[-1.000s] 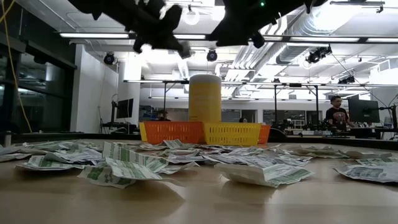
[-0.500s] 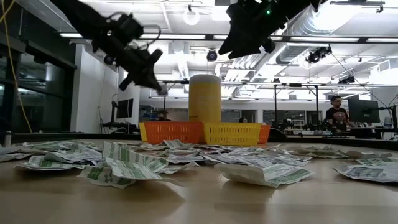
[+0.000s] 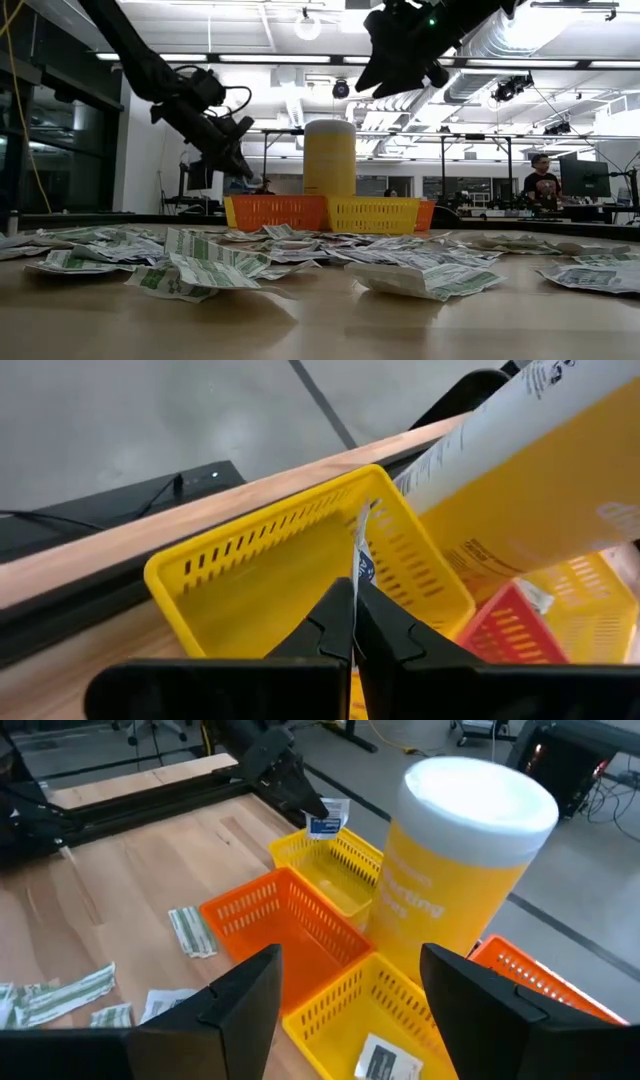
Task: Pick & Place First Aid Supplies
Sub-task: Put the blue alcohol pad into the top yellow basket, then put the black towelette pack into the bottom yellow basket
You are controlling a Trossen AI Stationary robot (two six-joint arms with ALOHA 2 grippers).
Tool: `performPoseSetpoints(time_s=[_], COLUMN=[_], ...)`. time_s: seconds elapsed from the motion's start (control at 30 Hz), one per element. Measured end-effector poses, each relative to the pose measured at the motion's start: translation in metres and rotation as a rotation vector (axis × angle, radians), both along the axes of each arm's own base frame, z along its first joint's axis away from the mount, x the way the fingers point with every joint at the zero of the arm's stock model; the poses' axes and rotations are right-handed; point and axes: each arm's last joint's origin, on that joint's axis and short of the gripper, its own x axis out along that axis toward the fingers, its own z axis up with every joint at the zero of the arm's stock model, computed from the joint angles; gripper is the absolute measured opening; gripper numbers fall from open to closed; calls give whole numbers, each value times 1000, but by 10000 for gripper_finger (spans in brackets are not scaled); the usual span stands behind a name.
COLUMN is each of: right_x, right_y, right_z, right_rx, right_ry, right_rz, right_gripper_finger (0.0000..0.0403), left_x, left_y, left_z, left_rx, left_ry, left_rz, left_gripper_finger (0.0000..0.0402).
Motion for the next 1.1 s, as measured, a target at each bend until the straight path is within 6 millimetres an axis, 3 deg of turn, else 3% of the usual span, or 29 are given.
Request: performPoseSetpoints(time_s=[0.4,0.83,1.1], right_x=[-1,-2,-11], right_y=[0,0,1], right_z=[-2,-4,-8], right_rx=[14,16,76], right_ry=[19,39,101], right_rz=[-8,-7,-26], right_gripper_finger=[231,231,231], left_x=[0,2,-1], left_y=[2,1,-8], left_z=[-9,-8,14], left_rx=[41,73,87], left_ry=[72,95,4], left_rz=[-24,-42,-129], left_gripper_finger=[4,78,80])
